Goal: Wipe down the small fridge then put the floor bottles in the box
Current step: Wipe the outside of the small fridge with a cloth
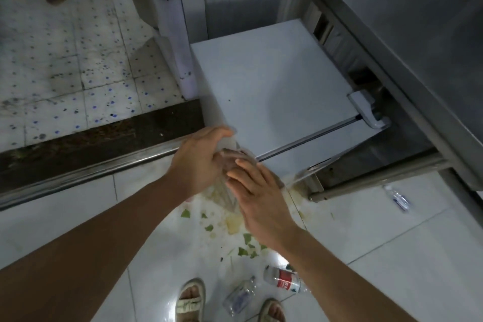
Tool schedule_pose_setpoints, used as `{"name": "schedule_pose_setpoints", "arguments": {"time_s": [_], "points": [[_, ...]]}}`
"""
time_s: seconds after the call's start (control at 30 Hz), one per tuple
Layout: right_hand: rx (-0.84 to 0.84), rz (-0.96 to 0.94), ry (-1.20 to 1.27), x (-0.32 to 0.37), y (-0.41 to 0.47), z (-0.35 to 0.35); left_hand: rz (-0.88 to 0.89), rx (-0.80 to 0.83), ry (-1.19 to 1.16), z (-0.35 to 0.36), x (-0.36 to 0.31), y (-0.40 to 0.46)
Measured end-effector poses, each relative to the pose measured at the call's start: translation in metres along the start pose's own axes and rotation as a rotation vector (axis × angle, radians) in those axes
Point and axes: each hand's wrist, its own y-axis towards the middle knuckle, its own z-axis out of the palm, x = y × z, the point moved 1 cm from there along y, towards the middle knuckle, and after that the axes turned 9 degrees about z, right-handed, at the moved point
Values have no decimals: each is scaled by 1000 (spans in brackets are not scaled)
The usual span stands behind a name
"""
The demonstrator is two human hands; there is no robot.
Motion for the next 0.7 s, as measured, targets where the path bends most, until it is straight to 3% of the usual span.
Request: {"name": "schedule_pose_setpoints", "arguments": {"time_s": [0.17,0.4,0.53,0.7], "points": [[-5,-140,-95,-53,2,-9,-46,41,30,-6,6,2],[-20,400,60,-134,-25,-24,-19,59,39,-4,7,0],[-157,236,-18,-92,-20,-21,33,47,65,9,-6,12],[-61,135,158,-62,-15,-10,79,72,119,33,-27,37]]}}
